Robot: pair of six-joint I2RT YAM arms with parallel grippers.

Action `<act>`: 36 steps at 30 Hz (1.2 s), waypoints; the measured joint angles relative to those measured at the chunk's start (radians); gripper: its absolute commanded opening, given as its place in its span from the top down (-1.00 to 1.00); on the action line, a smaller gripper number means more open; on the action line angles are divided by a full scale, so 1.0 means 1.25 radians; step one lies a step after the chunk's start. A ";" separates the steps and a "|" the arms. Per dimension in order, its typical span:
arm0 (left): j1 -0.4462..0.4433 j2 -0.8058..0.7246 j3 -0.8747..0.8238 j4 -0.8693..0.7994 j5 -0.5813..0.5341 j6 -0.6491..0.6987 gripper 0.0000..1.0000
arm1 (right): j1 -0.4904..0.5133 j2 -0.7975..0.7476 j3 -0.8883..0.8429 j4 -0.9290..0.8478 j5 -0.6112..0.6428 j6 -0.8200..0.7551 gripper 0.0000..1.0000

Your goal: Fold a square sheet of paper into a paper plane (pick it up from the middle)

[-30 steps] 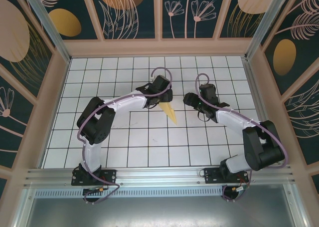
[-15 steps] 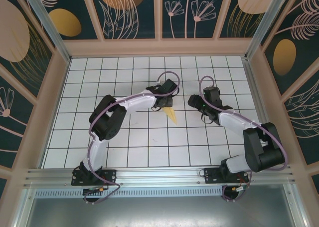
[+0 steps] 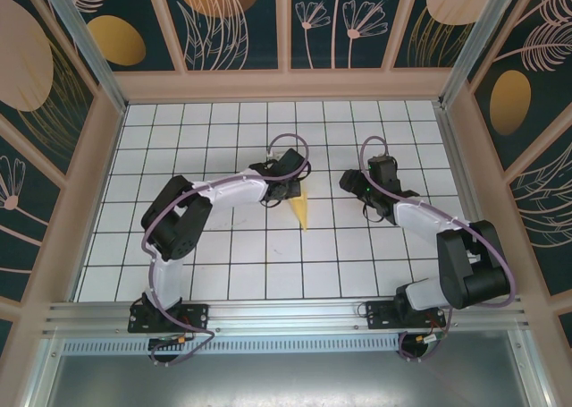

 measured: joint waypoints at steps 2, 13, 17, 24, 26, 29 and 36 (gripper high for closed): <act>0.000 -0.012 -0.015 0.017 0.005 -0.011 0.38 | 0.000 -0.002 0.000 0.000 0.000 0.000 -0.50; 0.000 -0.025 -0.058 0.053 0.018 -0.038 0.38 | -0.001 -0.007 0.000 0.000 -0.016 0.003 -0.50; 0.000 -0.033 -0.072 0.060 0.020 -0.045 0.54 | -0.001 -0.007 0.000 0.000 -0.019 0.003 -0.48; 0.000 -0.064 -0.116 0.117 0.030 -0.071 1.00 | -0.001 -0.008 0.000 0.001 -0.034 0.001 -0.48; 0.004 -0.083 -0.141 0.153 0.041 -0.073 1.00 | -0.001 -0.011 0.000 0.000 -0.043 -0.008 -0.49; 0.012 -0.117 -0.176 0.204 0.064 -0.072 1.00 | 0.000 -0.036 0.000 0.000 -0.049 -0.025 -0.53; 0.059 -0.197 -0.229 0.370 0.179 -0.068 1.00 | 0.019 -0.096 0.012 -0.003 -0.048 -0.054 -0.54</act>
